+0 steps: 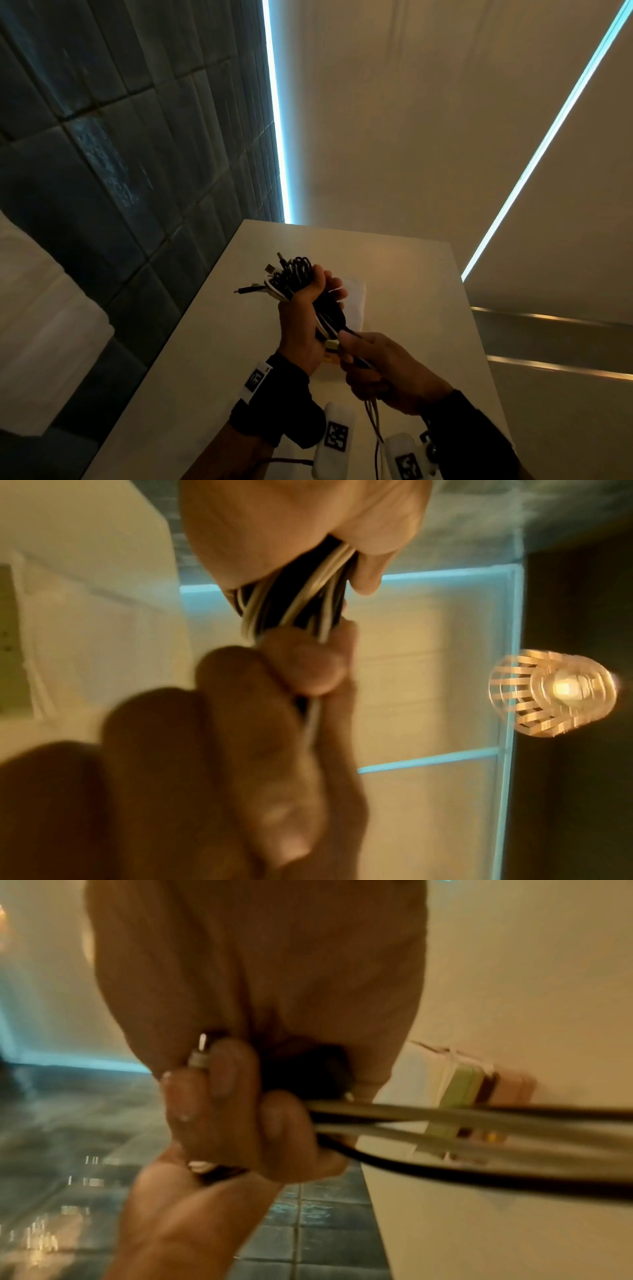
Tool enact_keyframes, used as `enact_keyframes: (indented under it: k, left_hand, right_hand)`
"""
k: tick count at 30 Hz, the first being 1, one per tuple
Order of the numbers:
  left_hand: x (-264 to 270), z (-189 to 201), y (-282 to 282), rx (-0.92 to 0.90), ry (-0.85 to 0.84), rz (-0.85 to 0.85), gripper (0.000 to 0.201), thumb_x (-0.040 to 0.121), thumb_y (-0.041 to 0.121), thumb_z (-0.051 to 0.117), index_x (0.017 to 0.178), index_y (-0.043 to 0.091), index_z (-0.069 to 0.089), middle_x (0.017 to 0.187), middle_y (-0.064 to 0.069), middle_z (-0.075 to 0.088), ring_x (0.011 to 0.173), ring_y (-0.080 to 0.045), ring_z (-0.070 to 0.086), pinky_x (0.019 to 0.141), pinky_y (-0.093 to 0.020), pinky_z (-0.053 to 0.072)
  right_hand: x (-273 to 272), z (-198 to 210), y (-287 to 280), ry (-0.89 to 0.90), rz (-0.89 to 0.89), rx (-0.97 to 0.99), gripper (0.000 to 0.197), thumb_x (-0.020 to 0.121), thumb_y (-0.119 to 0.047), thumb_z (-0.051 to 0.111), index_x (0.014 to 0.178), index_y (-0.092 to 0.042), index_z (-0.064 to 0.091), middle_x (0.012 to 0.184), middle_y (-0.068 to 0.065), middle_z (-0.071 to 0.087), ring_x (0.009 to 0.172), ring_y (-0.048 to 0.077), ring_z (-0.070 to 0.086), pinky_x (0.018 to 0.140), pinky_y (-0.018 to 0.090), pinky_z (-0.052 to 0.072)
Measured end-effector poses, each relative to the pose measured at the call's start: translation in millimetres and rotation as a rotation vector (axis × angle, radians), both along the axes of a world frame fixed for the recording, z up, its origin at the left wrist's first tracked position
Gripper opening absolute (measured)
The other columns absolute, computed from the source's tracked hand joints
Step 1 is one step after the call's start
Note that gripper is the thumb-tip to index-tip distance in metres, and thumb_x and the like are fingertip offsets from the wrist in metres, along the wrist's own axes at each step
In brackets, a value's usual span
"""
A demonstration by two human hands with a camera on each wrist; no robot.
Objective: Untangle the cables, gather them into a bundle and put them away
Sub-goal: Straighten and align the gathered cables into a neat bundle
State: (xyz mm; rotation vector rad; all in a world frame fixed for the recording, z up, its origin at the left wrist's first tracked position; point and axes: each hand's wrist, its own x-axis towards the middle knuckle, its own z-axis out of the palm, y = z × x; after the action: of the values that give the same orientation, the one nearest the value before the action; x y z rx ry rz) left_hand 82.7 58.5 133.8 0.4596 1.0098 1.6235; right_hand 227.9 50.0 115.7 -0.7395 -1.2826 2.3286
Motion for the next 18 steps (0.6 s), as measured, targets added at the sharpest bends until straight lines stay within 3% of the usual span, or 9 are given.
enact_keyframes:
  k: [4,6,8,12,14,16,18]
  left_hand:
    - [-4.4,4.6,-1.2,-0.119,-0.238,-0.119,0.018,0.093,0.027,0.055,0.084,0.012,0.059,0.066,0.000,0.058,0.056,-0.014,0.056,0.061,-0.031,0.049]
    - [-7.8,4.4,-1.9,-0.143,-0.275,-0.175,0.018,0.091,0.026,0.057,0.078,0.014,0.054,0.056,0.004,0.048,0.045,-0.011,0.048,0.051,-0.026,0.047]
    - [-11.2,2.0,-3.9,-0.151,-0.260,-0.273,0.020,0.086,0.025,0.060,0.070,0.016,0.050,0.048,0.006,0.039,0.039,-0.009,0.041,0.046,-0.024,0.044]
    - [-16.0,-2.1,-12.4,-0.140,-0.027,-0.497,0.032,0.084,0.015,0.062,0.052,0.019,0.054,0.048,0.003,0.030,0.040,-0.011,0.035,0.051,-0.027,0.036]
    - [-16.6,-0.5,-15.8,-0.126,0.120,-0.553,0.030,0.078,0.016,0.064,0.051,0.020,0.052,0.051,0.001,0.030,0.043,-0.012,0.035,0.053,-0.029,0.032]
    - [-16.7,0.1,-17.2,-0.092,0.267,-0.582,0.027,0.076,0.020,0.071,0.054,0.019,0.054,0.052,-0.001,0.039,0.046,-0.014,0.041,0.053,-0.028,0.038]
    - [-15.1,3.8,-20.0,-0.044,0.357,-0.621,0.010,0.075,0.019,0.077,0.071,0.018,0.068,0.064,-0.005,0.059,0.061,-0.020,0.058,0.063,-0.033,0.049]
  right_hand:
    - [3.1,-0.7,-4.0,0.000,0.081,-0.052,0.030,0.101,-0.033,0.047,0.079,-0.012,0.049,0.053,0.001,0.032,0.039,0.011,0.024,0.041,0.022,0.023]
    - [7.7,0.1,-4.8,0.005,0.120,-0.105,0.030,0.100,-0.033,0.047,0.081,-0.010,0.051,0.052,0.002,0.037,0.035,0.011,0.030,0.039,0.019,0.029]
    - [15.4,1.3,-1.6,-0.045,0.161,-0.088,0.030,0.098,-0.036,0.050,0.082,-0.011,0.055,0.050,0.000,0.037,0.034,0.009,0.028,0.038,0.018,0.026]
    - [26.1,15.4,14.4,-0.273,0.268,0.142,0.030,0.093,-0.036,0.059,0.088,-0.007,0.065,0.056,0.005,0.025,0.044,0.012,0.018,0.041,0.023,0.017]
    - [25.9,30.4,23.5,-0.420,0.331,0.307,0.028,0.093,-0.034,0.061,0.089,-0.007,0.068,0.058,0.005,0.030,0.046,0.014,0.019,0.045,0.027,0.017]
    - [23.9,46.6,32.6,-0.584,0.369,0.468,0.023,0.091,-0.030,0.064,0.087,-0.009,0.071,0.059,0.001,0.040,0.047,0.012,0.025,0.046,0.028,0.020]
    - [19.2,59.3,41.4,-0.687,0.360,0.584,0.021,0.085,-0.027,0.071,0.092,-0.008,0.070,0.063,0.001,0.047,0.047,0.009,0.031,0.044,0.026,0.024]
